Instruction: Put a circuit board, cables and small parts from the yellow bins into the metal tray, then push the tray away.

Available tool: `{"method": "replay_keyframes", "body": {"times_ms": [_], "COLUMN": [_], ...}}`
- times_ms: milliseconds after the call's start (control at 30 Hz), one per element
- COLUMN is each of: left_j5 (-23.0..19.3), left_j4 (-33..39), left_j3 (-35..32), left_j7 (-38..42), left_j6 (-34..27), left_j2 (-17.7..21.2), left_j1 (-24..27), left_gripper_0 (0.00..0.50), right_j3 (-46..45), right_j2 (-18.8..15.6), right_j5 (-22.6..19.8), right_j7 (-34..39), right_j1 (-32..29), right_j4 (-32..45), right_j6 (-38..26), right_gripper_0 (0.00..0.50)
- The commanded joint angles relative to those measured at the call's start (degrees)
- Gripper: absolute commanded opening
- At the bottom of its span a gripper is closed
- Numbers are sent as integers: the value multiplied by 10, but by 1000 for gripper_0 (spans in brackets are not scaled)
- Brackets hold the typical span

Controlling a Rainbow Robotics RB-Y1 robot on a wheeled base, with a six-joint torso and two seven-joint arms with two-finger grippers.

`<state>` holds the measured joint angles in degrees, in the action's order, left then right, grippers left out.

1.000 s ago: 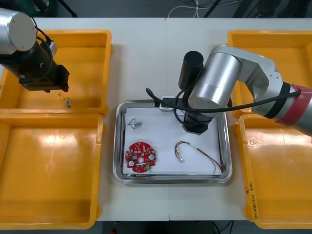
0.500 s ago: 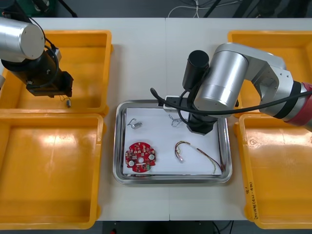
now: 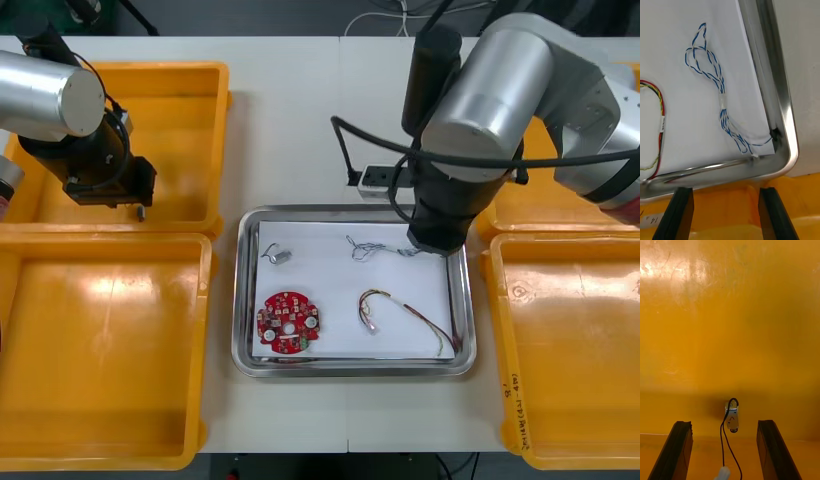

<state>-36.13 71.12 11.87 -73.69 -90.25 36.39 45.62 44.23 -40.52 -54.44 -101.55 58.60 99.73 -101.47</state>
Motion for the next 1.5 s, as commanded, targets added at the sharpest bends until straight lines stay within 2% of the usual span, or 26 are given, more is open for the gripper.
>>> {"method": "replay_keyframes", "body": {"times_ms": [33, 167, 267, 567, 833, 867, 900, 933, 967, 1000, 1300, 1500], "left_j5": [5, 5, 6, 10, 11, 11, 11, 11, 10, 10, 11, 11], "left_j4": [-11, -15, -19, -32, -34, -34, -34, -34, -34, -34, -34, -34], "left_j3": [7, 15, 27, 33, 32, 33, 33, 33, 33, 33, 33, 32], "left_j7": [-42, -41, -40, -46, -49, -49, -49, -50, -50, -50, -53, -59], "left_j6": [13, 22, 30, 37, 39, 41, 42, 45, 46, 46, 58, 61], "left_j2": [-16, -18, -18, -18, -18, -18, -18, -18, -18, -18, -18, -16], "left_j1": [29, 29, 30, 28, 27, 26, 25, 25, 24, 23, 16, 16], "left_gripper_0": [500, 500, 500, 500, 500, 426, 392, 282, 58, 3, 0, 0], "right_j3": [-68, -105, -140, -177, -194, -200, -204, -212, -220, -224, -269, -281], "right_j2": [-7, -9, -15, -75, -112, -116, -118, -120, -123, -125, -149, -171], "right_j5": [-33, -35, -31, -38, -29, -29, -28, -29, -29, -29, -19, -23], "right_j7": [35, 43, 67, 159, 254, 264, 271, 282, 292, 298, 333, 347], "right_j1": [45, 54, 56, 55, 45, 39, 36, 29, 22, 19, -24, -60], "right_j4": [-20, -31, -35, -35, -35, -34, -34, -35, -35, -35, -27, -6], "right_j6": [-50, -83, -85, -85, -85, -85, -85, -85, -85, -85, -78, -48], "right_gripper_0": [500, 500, 500, 500, 500, 500, 500, 500, 500, 500, 500, 500]}}
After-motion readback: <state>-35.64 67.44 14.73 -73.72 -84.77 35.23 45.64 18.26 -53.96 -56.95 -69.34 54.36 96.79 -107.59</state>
